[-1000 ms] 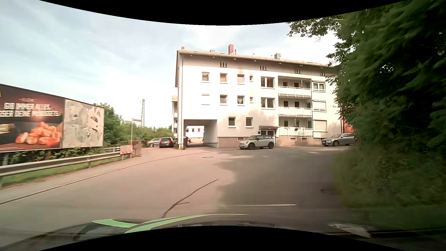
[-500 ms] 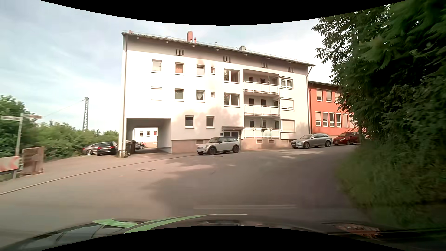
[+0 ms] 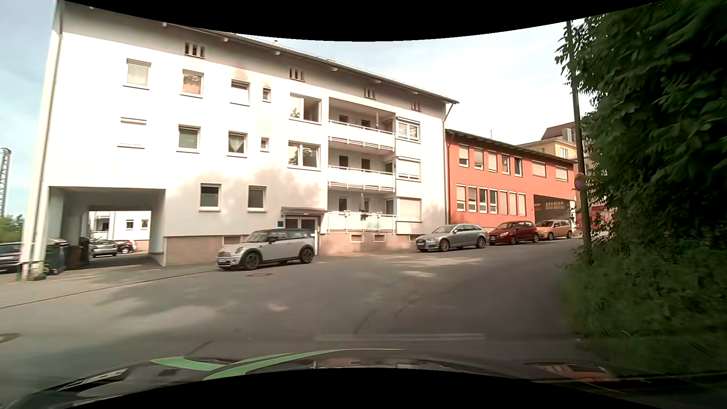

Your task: Follow the waypoints while adhering to traffic rules and regulations

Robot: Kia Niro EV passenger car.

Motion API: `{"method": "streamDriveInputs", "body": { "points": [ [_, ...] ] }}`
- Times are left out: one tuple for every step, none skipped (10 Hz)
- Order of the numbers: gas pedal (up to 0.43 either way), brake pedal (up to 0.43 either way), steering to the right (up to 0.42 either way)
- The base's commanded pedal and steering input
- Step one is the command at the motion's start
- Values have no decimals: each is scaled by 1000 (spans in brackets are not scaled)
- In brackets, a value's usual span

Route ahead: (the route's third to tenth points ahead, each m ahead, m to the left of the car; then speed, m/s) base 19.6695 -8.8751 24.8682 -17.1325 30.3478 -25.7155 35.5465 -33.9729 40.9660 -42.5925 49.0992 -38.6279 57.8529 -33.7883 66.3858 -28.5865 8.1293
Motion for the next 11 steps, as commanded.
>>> {"method": "streamDriveInputs", "body": {
  "points": [
    [39,0,249],
    [59,0,250],
    [67,0,250],
    [79,0,250],
    [87,0,250],
    [110,0,248],
    [118,0,247],
    [130,0,247],
    [138,0,248],
    [138,0,249],
    [150,0,250]
  ]
}}
